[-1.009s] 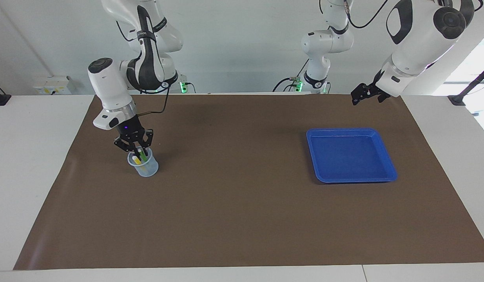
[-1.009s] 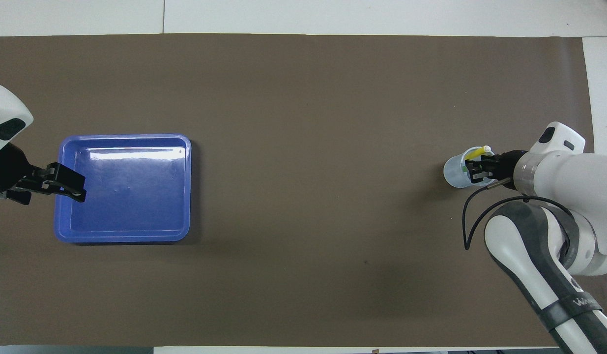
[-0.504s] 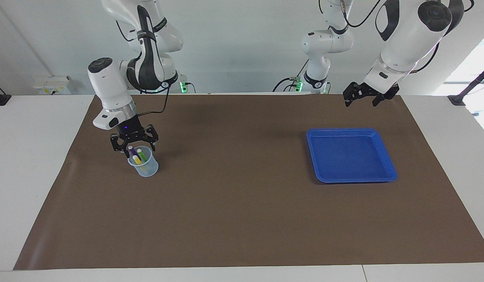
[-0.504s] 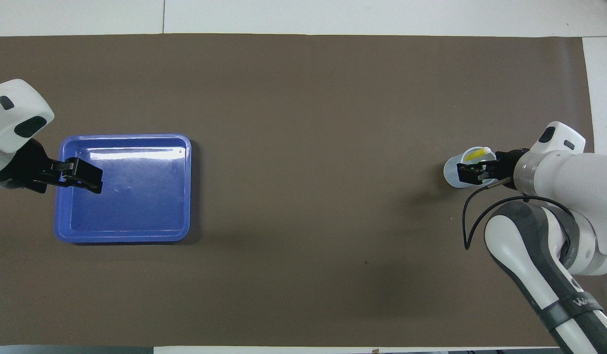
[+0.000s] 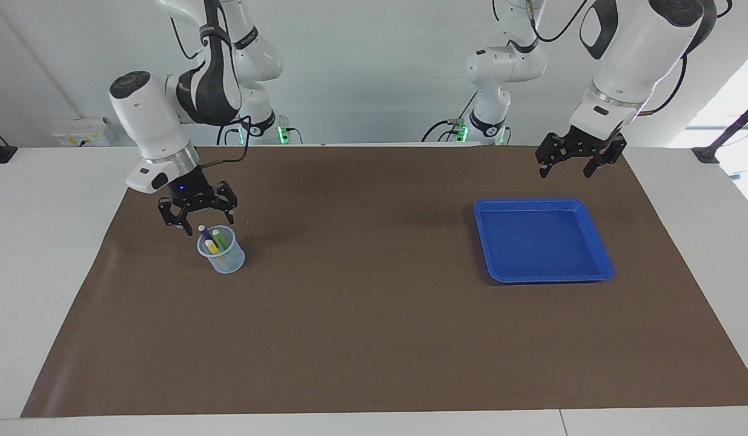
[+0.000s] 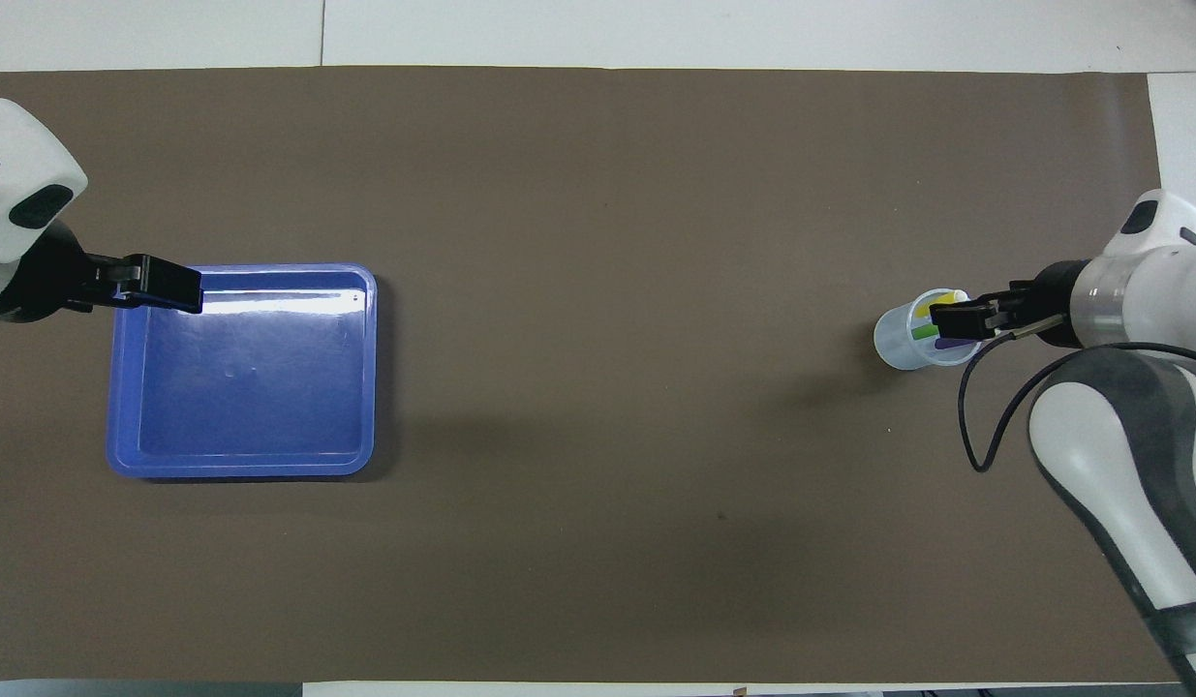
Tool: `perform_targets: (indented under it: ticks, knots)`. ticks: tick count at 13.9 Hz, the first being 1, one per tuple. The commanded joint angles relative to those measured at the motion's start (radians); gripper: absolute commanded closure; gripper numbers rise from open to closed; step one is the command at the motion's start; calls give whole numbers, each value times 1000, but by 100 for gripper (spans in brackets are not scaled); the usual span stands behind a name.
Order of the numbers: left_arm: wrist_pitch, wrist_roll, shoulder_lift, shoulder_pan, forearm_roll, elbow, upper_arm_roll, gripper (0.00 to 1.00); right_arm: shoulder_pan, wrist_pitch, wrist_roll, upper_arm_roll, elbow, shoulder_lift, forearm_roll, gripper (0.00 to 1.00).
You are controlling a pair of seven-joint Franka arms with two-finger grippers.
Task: Transfer and insert pens with both arms
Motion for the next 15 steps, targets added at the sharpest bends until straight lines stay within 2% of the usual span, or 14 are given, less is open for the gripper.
perform_targets:
  ticks: [1,4,9,12,15]
  knots:
    - [4,11,-22,-9,24,-48,8,0,-7,-201,120,-17,163,5,-94,0]
    - [-45,8,-39,-9,21,-71,8,0,-4,-394,271,-13,319,27,-165,0]
    - [-83,2,-25,-26,11,-27,13,0,-4,-671,300,-15,606,133,-182,0]
    - [-134,5,-28,-27,11,12,11,0,-4,-709,366,-15,559,79,-178,0]
    - [-139,6,-39,-26,9,14,10,0,-5,-711,363,-17,550,75,-176,0]
